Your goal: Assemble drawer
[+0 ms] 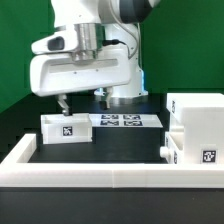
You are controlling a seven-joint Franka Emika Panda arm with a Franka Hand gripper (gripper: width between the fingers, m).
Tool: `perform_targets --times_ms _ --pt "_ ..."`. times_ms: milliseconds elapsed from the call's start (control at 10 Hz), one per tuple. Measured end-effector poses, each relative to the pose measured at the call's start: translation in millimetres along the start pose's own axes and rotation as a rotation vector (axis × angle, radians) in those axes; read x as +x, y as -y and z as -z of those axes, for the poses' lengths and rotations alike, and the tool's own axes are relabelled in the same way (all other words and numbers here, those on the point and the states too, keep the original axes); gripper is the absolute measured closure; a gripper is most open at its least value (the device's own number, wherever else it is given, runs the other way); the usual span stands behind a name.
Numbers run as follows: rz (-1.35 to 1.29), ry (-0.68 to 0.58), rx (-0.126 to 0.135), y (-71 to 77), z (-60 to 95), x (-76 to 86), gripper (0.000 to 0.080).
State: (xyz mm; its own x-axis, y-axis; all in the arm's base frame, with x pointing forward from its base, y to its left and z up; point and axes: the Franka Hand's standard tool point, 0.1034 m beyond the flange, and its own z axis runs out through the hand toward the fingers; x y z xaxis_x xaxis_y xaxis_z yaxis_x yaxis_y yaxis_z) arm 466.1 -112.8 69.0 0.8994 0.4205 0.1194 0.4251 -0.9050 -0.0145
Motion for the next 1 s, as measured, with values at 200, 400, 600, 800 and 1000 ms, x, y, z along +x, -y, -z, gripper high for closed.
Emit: perform_targets --times_ms 200,400,600,800,1000 --pt "-0.019 -0.002 -0.02 1.8 -2.7 -20.0 0.015" --pt "-0.02 0.003 -0.016 2.9 -4.0 -23.3 0.015" --pt "-0.02 0.003 -0.015 3.2 -4.8 -23.6 0.015" --pt "-0.054 -0.008 -0.03 4.4 -12.8 -29.2 0.015" --pt "-0.068 -0.011 -0.04 12.4 -27.0 -44.0 0.015"
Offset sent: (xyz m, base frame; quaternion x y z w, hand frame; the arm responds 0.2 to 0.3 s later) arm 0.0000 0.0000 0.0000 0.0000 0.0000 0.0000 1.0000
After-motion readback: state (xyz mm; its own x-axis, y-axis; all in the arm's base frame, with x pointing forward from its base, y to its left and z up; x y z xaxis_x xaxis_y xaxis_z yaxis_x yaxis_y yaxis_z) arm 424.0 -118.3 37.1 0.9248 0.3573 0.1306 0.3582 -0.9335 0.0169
